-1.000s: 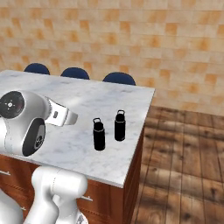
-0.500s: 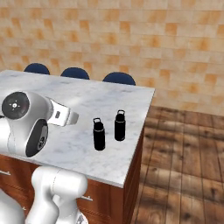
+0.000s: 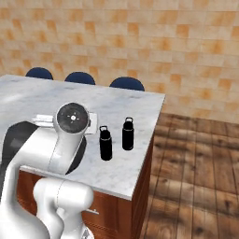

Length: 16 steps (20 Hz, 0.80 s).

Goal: Pick the water bottle, water bottle, bottled drink from the counter and place them in the open cabinet.

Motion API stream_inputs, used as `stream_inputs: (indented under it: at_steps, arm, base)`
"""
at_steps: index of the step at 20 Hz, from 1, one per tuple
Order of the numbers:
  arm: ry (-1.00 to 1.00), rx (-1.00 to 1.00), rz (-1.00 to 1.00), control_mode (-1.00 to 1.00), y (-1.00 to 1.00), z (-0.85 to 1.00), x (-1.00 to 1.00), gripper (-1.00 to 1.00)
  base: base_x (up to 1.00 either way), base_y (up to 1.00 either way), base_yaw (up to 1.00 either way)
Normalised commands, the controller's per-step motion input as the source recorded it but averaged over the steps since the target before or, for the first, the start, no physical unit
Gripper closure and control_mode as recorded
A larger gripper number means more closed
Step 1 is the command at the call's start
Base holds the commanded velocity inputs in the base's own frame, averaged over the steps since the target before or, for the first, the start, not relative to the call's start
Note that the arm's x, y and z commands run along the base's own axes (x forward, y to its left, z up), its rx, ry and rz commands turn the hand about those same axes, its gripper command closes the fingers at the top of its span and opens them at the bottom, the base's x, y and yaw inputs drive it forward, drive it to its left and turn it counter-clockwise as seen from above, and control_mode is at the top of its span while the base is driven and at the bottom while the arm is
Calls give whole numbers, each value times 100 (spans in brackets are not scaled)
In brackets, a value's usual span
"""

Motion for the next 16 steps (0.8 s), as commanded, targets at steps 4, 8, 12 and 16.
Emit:
stream_inputs:
  at_steps: [4,8,12,16]
  arm:
    - [-6,0,41,-100,-48,-8,-18,-100]
    - [-9,0,33,-100,-47,-18,-18,-100]
    - [-5,-2,26,-100,-36,-39,0,-100]
    - [-28,-1,30,-100,-20,-43,-5,-100]
  base:
    - [0,0,0]
    - [0,0,0]
    - [0,0,0]
    - [0,0,0]
